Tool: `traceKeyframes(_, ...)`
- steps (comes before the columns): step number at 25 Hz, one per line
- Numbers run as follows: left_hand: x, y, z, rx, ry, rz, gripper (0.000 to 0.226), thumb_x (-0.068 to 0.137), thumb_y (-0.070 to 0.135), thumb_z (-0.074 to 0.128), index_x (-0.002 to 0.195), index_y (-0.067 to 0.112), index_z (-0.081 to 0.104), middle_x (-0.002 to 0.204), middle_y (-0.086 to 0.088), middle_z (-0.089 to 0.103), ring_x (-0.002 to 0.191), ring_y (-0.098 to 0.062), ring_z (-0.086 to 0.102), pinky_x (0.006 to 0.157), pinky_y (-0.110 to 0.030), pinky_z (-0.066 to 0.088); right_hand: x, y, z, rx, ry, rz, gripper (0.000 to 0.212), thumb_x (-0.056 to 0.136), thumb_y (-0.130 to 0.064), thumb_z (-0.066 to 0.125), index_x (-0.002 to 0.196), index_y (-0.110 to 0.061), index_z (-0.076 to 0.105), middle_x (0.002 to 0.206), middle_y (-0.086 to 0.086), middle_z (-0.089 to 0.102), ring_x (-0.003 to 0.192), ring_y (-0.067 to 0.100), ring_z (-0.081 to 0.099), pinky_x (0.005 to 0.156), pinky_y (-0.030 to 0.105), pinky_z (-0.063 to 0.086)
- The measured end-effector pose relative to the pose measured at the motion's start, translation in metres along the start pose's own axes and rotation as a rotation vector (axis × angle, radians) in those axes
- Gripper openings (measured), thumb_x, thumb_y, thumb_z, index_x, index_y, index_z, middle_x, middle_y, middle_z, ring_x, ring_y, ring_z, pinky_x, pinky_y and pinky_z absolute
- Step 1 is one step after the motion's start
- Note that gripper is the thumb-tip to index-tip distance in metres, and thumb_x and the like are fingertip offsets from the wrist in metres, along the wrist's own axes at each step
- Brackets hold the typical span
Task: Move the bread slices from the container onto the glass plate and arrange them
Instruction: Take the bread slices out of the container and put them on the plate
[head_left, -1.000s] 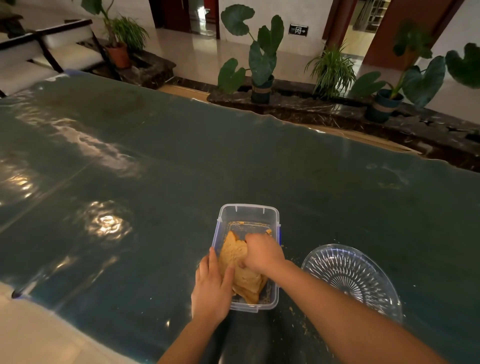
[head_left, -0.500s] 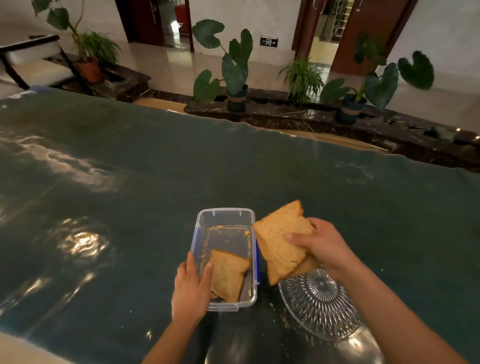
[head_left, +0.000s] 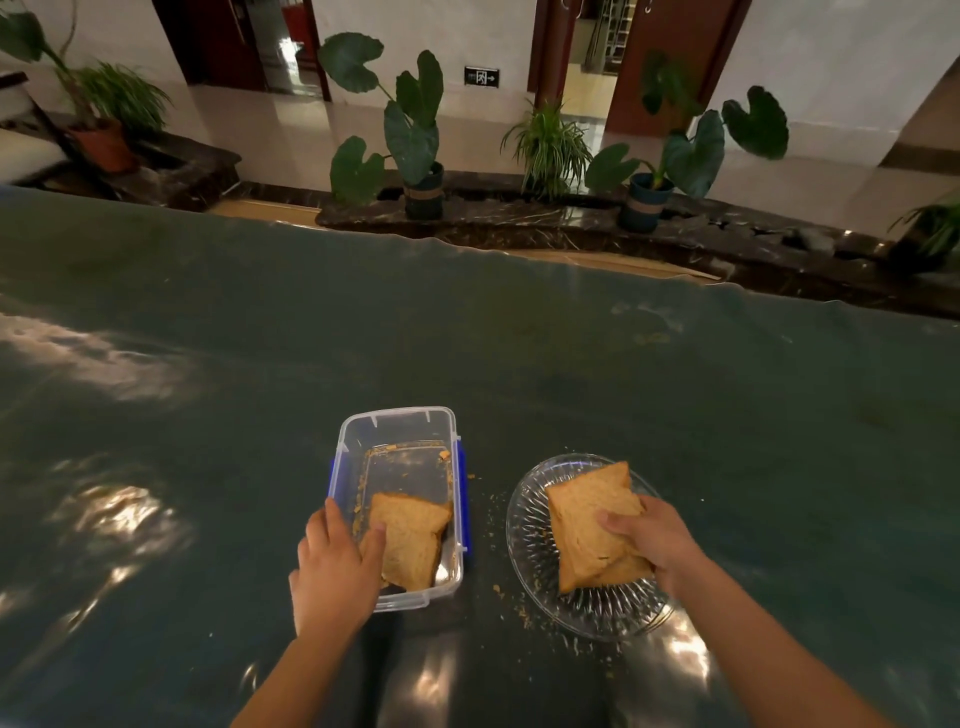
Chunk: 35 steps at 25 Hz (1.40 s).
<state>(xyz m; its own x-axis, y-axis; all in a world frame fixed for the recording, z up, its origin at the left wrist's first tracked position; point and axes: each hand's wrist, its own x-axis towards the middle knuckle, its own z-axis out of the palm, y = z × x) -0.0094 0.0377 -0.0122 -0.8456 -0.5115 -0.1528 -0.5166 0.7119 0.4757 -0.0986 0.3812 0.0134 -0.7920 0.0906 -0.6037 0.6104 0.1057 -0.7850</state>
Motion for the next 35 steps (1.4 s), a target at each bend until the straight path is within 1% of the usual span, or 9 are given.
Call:
traceKeyframes(5,-0.003,-0.003,0.001,0.055,-0.004,0.012,0.075,0.094,0.059,0.033,0.151,0.014,0.015,0.158,-0.008,0.024,0.142,-0.030,0.030,0.108,-0.060,0.033,0.014,0.028,0.015,-0.177,0.129,0.001,0.047,0.083,-0.013,0.073,0.125,-0.004,0.054,0.108,0.011,0.067,0.095,0.032,0.066,0.082,0.048,0.058)
traceKeyframes(10,-0.003,-0.008,0.004,0.051,-0.015,0.024,0.076,0.093,0.061,0.030,0.151,0.017,0.012,0.159,-0.007,0.022,0.143,-0.030,0.030,0.109,-0.062,0.032,0.010,0.024,0.023,-0.562,0.213,-0.117,0.054,0.086,-0.018,0.067,0.136,-0.008,0.048,0.123,0.011,0.063,0.109,0.031,0.061,0.090,0.043,0.051)
traceKeyframes(15,-0.003,-0.010,0.005,0.062,-0.014,0.031,0.077,0.092,0.063,0.026,0.151,0.017,0.009,0.160,-0.007,0.021,0.143,-0.029,0.029,0.110,-0.060,0.033,-0.007,0.007,0.034,-0.693,0.298,-0.344,0.050,0.083,-0.016,0.069,0.131,-0.011,0.054,0.130,0.012,0.059,0.118,0.030,0.054,0.101,0.044,0.045)
traceKeyframes(17,-0.004,-0.010,0.005,0.062,-0.009,0.035,0.078,0.091,0.064,0.024,0.152,0.017,0.009,0.160,-0.007,0.020,0.144,-0.029,0.029,0.111,-0.058,0.033,-0.020,-0.005,0.056,-0.706,0.236,-0.474,0.045,0.084,-0.017,0.066,0.128,-0.018,0.056,0.129,0.004,0.060,0.120,0.023,0.053,0.102,0.042,0.045)
traceKeyframes(21,-0.005,-0.013,0.003,0.044,-0.010,0.047,0.084,0.087,0.068,0.016,0.153,0.016,0.007,0.161,-0.007,0.019,0.144,-0.027,0.028,0.111,-0.052,0.036,-0.038,-0.036,0.126,-0.748,0.023,-0.733,0.033,0.086,-0.023,0.065,0.119,-0.029,0.060,0.111,-0.014,0.060,0.105,0.006,0.057,0.091,0.028,0.050)
traceKeyframes(24,-0.004,-0.015,0.004,0.065,-0.003,0.045,0.081,0.090,0.066,0.016,0.153,0.016,0.008,0.161,-0.006,0.019,0.144,-0.026,0.028,0.110,-0.051,0.036,-0.039,-0.052,0.188,-0.891,-0.171,-0.852,0.036,0.086,-0.022,0.063,0.121,-0.026,0.059,0.114,-0.007,0.063,0.106,0.011,0.059,0.089,0.030,0.051)
traceKeyframes(26,-0.004,-0.014,0.005,0.090,0.001,0.045,0.079,0.092,0.064,0.018,0.153,0.016,0.007,0.162,-0.006,0.018,0.144,-0.025,0.028,0.109,-0.049,0.036,-0.032,-0.056,0.225,-1.097,-0.269,-0.835,0.044,0.085,-0.022,0.064,0.128,-0.018,0.055,0.122,0.005,0.063,0.111,0.022,0.058,0.092,0.036,0.049)
traceKeyframes(30,-0.003,-0.013,0.007,0.139,-0.005,0.043,0.080,0.091,0.066,0.012,0.153,0.016,0.005,0.163,-0.005,0.015,0.144,-0.024,0.026,0.109,-0.047,0.036,-0.012,-0.054,0.269,-1.490,-0.345,-0.617,0.055,0.082,-0.029,0.069,0.126,-0.003,0.050,0.122,0.017,0.060,0.109,0.035,0.058,0.090,0.041,0.049)
traceKeyframes(35,-0.003,-0.015,0.010,0.191,-0.011,0.059,0.079,0.092,0.065,0.014,0.153,0.015,0.004,0.163,-0.007,0.013,0.145,-0.025,0.026,0.109,-0.046,0.036,0.003,-0.034,0.273,-1.608,-0.295,-0.556,0.059,0.081,-0.024,0.071,0.129,-0.002,0.047,0.129,0.019,0.051,0.116,0.038,0.051,0.094,0.044,0.048)
